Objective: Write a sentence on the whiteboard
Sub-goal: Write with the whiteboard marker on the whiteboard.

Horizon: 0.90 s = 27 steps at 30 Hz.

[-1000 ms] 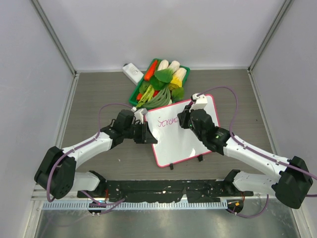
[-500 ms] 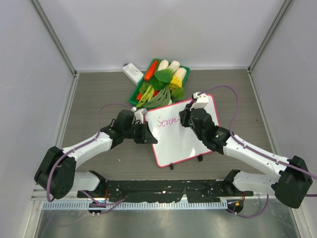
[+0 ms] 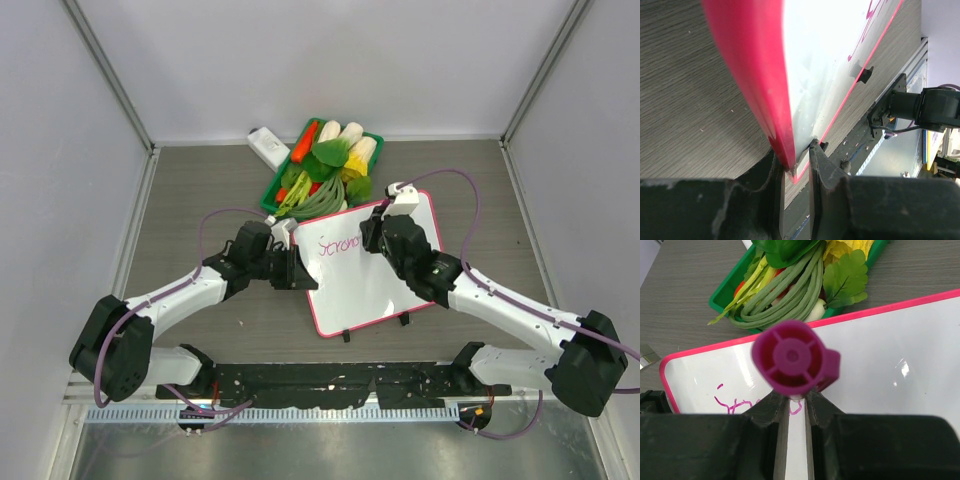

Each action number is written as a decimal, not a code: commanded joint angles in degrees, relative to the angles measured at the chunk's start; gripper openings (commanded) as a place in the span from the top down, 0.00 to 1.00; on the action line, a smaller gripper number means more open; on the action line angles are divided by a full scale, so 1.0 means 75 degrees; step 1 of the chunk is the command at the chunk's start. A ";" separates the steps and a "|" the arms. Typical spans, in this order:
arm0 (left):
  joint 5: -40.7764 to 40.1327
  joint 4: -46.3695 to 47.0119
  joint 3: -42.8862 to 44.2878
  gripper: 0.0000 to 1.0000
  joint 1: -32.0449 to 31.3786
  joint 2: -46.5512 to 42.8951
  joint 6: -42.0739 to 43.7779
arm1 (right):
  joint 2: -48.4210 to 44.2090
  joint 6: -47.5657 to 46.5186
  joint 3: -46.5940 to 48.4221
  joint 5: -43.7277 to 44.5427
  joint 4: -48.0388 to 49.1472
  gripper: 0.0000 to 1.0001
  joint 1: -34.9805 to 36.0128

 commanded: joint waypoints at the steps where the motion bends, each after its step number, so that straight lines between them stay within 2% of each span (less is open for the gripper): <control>1: -0.1114 -0.0881 -0.0077 1.00 -0.0174 0.0133 0.0734 | -0.0151 0.0013 -0.0077 0.0170 0.0118 0.99 -0.0072; 27: -0.1149 -0.0846 -0.0159 1.00 -0.0186 0.0098 0.0722 | -0.0749 0.0529 -0.1003 -0.0732 -0.0468 0.99 -0.0084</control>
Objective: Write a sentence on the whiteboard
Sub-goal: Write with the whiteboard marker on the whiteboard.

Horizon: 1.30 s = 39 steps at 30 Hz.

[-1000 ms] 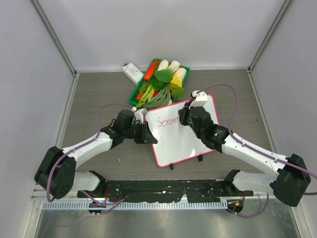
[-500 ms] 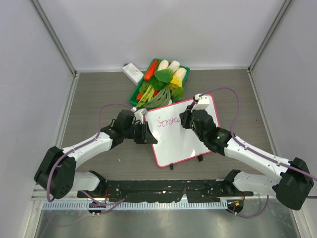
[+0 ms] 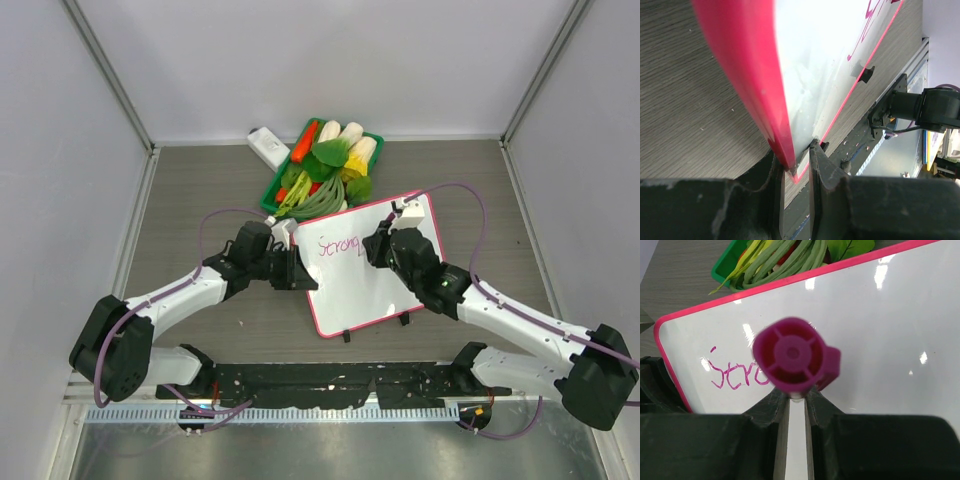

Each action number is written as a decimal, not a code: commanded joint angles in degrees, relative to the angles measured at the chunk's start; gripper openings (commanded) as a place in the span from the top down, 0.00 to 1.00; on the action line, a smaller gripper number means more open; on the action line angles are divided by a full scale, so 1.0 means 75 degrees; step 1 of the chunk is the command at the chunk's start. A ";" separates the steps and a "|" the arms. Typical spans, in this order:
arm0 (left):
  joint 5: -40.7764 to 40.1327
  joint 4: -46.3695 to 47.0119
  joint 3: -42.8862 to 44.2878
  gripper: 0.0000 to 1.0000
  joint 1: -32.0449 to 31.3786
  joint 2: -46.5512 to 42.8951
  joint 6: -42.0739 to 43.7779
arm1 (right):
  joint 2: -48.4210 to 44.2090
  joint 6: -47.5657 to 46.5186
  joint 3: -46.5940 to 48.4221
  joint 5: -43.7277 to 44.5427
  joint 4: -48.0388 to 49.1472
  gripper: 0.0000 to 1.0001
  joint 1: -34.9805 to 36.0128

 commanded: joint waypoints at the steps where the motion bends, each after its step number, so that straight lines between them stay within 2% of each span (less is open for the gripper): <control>1: -0.1111 -0.0814 -0.0159 1.00 -0.0171 0.0089 0.0734 | -0.0006 0.0042 -0.0112 -0.0123 -0.0264 0.99 -0.0052; 17: -0.1158 -0.0825 -0.0183 1.00 -0.0160 0.0077 0.0757 | 0.0428 0.0218 0.0439 -0.0346 0.0205 0.99 -0.0040; 25: -0.1240 -0.0872 -0.0159 1.00 -0.0171 0.0066 0.0758 | 0.0042 0.0335 0.0685 -0.0439 0.0217 0.98 -0.0098; 30: -0.1287 -0.0907 -0.0136 1.00 -0.0171 0.0089 0.0816 | -0.0439 0.0511 0.0697 -0.0885 0.0440 0.99 -0.0473; 34: -0.1392 -0.1001 -0.0089 1.00 -0.0183 0.0101 0.0874 | -0.0708 0.0605 0.0639 -0.1832 0.0428 0.99 -0.1199; 39: -0.1591 -0.1235 0.0098 1.00 -0.0183 0.0101 0.1003 | -0.1141 0.0348 0.0545 -0.2408 0.0428 0.99 -0.1855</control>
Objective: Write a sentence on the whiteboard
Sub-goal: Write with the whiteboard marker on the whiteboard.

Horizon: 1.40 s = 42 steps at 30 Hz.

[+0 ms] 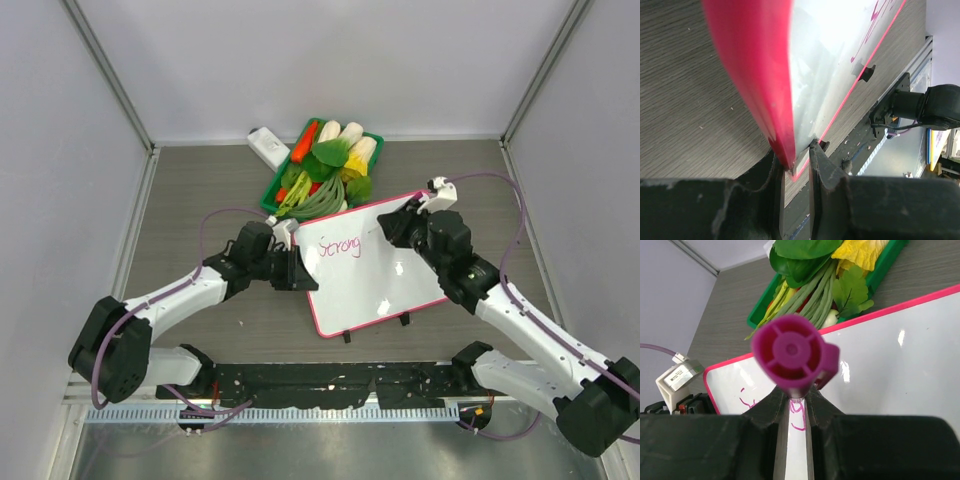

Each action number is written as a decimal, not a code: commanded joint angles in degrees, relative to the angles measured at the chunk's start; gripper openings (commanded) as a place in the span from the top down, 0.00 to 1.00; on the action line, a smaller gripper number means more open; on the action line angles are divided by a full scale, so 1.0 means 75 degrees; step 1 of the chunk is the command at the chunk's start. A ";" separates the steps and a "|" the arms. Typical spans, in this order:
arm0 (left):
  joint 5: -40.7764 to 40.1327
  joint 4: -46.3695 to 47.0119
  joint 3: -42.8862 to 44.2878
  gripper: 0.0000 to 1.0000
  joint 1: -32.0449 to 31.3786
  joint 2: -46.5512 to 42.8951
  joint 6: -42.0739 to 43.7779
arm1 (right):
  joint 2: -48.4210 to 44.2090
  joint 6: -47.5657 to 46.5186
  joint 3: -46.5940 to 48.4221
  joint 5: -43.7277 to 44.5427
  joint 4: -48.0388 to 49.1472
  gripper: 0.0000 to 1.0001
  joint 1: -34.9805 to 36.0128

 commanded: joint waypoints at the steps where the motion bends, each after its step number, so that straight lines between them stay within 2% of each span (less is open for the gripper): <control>1: -0.1513 -0.1151 0.0089 1.00 -0.0084 0.0171 0.0986 | -0.0457 -0.0122 0.0204 -0.0855 0.0349 0.99 -0.0408; 3: -0.1712 -0.1315 0.0218 0.99 -0.0084 0.0206 0.1068 | -0.0586 -0.0274 0.0227 -0.0903 0.0267 0.99 -0.0525; 10: -0.2404 -0.2241 0.1015 0.77 -0.0084 0.0487 0.1455 | -0.0809 -0.0626 0.0333 -0.0646 -0.0201 0.99 -0.0713; 20: -0.2615 -0.2312 0.1133 0.34 -0.0084 -0.0086 0.1572 | -0.0974 -0.0814 0.0450 -0.0551 -0.0331 0.99 -0.0760; 26: -0.2885 -0.2125 0.1004 0.18 -0.0049 -0.0917 0.1467 | -0.0997 -0.0861 0.0450 -0.0587 -0.0342 0.98 -0.0783; 32: -0.2429 -0.1528 0.0934 0.12 0.0348 -0.1458 0.1152 | -0.0997 -0.0978 0.0427 -0.0669 -0.0319 0.99 -0.0795; 35: -0.1401 -0.0814 0.0759 0.12 0.1062 -0.1435 0.0590 | -0.1009 -0.1013 0.0403 -0.0704 -0.0307 0.98 -0.0795; 38: -0.0134 0.0544 0.0455 0.14 0.1812 -0.1248 -0.0125 | -0.1032 -0.1048 0.0368 -0.0739 -0.0307 0.99 -0.0807; 42: 0.0969 0.2325 0.0231 0.18 0.2236 -0.0604 -0.0993 | -0.1032 -0.1072 0.0380 -0.0774 -0.0319 0.98 -0.0807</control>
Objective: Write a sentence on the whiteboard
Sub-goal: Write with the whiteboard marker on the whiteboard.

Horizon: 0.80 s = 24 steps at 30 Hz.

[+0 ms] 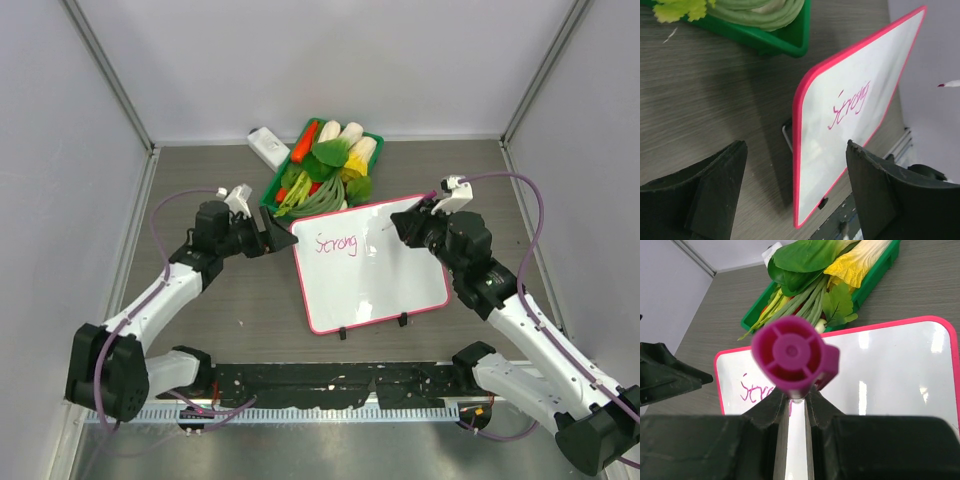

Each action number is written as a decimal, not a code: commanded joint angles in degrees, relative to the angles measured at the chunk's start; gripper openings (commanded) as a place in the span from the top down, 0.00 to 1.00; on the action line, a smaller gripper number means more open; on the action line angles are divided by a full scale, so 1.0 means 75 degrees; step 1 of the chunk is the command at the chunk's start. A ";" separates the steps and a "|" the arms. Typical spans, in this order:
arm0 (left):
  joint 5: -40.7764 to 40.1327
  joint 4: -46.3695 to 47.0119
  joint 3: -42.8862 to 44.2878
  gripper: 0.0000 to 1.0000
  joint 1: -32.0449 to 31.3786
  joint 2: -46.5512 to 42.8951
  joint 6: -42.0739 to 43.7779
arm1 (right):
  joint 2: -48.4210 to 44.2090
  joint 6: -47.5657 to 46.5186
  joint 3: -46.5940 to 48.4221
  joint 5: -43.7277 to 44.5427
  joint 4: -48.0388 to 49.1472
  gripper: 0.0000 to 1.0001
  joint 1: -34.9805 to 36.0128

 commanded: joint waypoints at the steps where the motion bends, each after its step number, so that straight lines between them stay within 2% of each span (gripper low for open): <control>1: 0.1702 0.2537 -0.0160 0.19 0.0313 0.0682 -0.1067 | -0.0172 -0.0168 0.0266 -0.0104 0.0261 0.98 -0.0038; 8: 0.2288 0.4192 -0.0300 0.29 0.0325 0.1725 -0.1290 | -0.0149 -0.0168 0.0254 -0.0174 0.0249 0.99 -0.0061; 16: 0.2535 0.3889 -0.0137 0.52 0.0383 0.2300 -0.0237 | -0.0137 -0.0227 0.0243 -0.0256 0.0249 0.98 -0.0061; 18: 0.2640 0.3841 -0.0136 0.62 0.0395 0.2394 -0.0061 | -0.0126 -0.0262 0.0242 -0.0268 0.0250 0.99 -0.0061; 20: 0.2757 0.3725 -0.0055 0.80 0.0407 0.2499 0.0138 | -0.0102 -0.0344 0.0277 -0.0373 0.0191 0.98 -0.0061; 24: 0.2969 0.2777 0.0332 0.96 0.0395 0.2699 0.0783 | -0.0102 -0.0589 0.0360 -0.0385 0.0039 0.98 -0.0084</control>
